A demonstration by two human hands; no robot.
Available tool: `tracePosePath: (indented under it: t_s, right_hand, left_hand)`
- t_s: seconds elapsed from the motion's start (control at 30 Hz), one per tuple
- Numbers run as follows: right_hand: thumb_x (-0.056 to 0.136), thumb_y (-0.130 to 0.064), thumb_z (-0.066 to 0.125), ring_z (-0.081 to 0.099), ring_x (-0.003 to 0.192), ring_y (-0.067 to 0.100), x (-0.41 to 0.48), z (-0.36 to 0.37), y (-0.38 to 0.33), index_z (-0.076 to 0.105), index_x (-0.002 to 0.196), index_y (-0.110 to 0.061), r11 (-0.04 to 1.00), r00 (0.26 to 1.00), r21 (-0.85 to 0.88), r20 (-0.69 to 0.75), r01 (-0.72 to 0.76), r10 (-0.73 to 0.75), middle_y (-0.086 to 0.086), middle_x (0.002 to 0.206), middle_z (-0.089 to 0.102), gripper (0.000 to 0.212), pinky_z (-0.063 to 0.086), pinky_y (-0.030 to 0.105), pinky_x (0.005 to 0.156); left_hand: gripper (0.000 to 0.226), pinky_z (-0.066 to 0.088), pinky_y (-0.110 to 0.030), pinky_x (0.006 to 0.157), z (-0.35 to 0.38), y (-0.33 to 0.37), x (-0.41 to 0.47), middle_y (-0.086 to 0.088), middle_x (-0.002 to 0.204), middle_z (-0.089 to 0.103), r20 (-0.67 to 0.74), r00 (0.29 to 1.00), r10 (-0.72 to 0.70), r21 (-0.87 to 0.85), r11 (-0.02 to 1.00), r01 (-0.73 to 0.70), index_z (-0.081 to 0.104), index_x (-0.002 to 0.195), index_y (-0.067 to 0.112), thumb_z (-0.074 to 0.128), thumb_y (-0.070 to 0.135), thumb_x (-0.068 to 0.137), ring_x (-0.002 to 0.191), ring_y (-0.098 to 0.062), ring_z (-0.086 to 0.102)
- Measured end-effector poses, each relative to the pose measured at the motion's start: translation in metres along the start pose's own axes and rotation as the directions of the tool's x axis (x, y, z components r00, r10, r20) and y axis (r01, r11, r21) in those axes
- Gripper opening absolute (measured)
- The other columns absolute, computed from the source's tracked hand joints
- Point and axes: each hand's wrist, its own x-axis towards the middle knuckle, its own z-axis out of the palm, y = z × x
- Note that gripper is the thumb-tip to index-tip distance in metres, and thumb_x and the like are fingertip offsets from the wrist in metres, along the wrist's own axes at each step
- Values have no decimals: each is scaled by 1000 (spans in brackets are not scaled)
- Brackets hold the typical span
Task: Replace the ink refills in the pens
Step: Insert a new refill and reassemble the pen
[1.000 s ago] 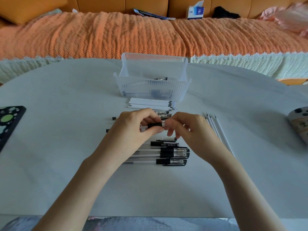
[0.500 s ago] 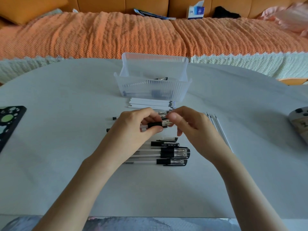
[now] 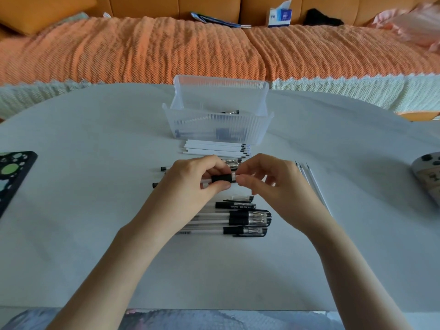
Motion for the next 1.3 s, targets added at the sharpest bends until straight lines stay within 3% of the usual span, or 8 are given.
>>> tracePosePath:
  t_s: [0.23, 0.37, 0.47, 0.6, 0.7, 0.87, 1.3]
  right_hand:
    - [87, -29, 61, 52, 60, 1, 1, -2, 4, 66, 82, -24, 998, 1000, -67, -16, -8, 7, -11, 71, 66, 8, 37, 11, 56]
    - [81, -33, 68, 52, 67, 6, 0, -10, 17, 68, 84, -30, 964, 995, -259, 61, -64, 83, -16, 82, 62, 4, 39, 16, 62]
    - [79, -32, 71, 53, 69, 8, -1, -9, 21, 69, 86, -29, 951, 986, -300, 120, -79, 119, -13, 87, 59, 8, 46, 24, 71]
    - [79, -28, 71, 54, 71, 10, 0, -5, 18, 69, 80, -27, 948, 988, -316, 127, -48, 93, -12, 88, 57, 3, 47, 29, 74]
    - [82, -29, 68, 56, 73, 5, 0, -5, 19, 66, 79, -27, 939, 991, -342, 109, -34, 76, -13, 86, 60, 4, 44, 23, 68]
    - [82, -20, 69, 61, 68, 4, 3, -18, 16, 64, 81, -27, 982, 999, -184, 3, -41, 43, -12, 74, 66, 9, 39, 9, 61]
    - [82, -9, 67, 58, 57, 4, 1, -10, 4, 65, 82, -18, 999, 1000, -30, -13, -11, 11, -13, 62, 62, 9, 43, 9, 60]
  left_hand:
    - [11, 51, -28, 74, -3, 1, -2, 22, 68, 63, -54, 997, -51, 75, 996, 55, 71, 86, 33, 74, 34, 75, 69, 0, 61]
    - [11, 46, -12, 75, -8, -2, 0, 25, 76, 63, -63, 996, -67, 114, 991, 74, 71, 87, 34, 72, 33, 77, 83, 10, 58]
    - [13, 37, 1, 76, -10, -3, 0, 24, 86, 63, -39, 998, -57, 103, 993, 61, 71, 93, 30, 70, 28, 80, 85, 20, 53]
    - [18, 34, 4, 77, -8, -5, -1, 30, 88, 58, -16, 999, -48, 125, 991, 49, 69, 98, 32, 69, 25, 82, 84, 20, 52]
    - [17, 41, -3, 75, -9, -7, 0, 22, 88, 65, -22, 997, -70, 93, 993, 72, 68, 95, 32, 71, 25, 79, 88, 10, 58]
    - [12, 51, -30, 80, -11, -6, -1, 20, 80, 66, -65, 994, -86, 103, 990, 93, 65, 84, 34, 73, 32, 74, 83, 4, 61]
    - [12, 50, -29, 82, -7, 1, -1, 18, 80, 69, -27, 995, -96, 49, 994, 97, 70, 84, 34, 76, 28, 74, 80, 5, 63]
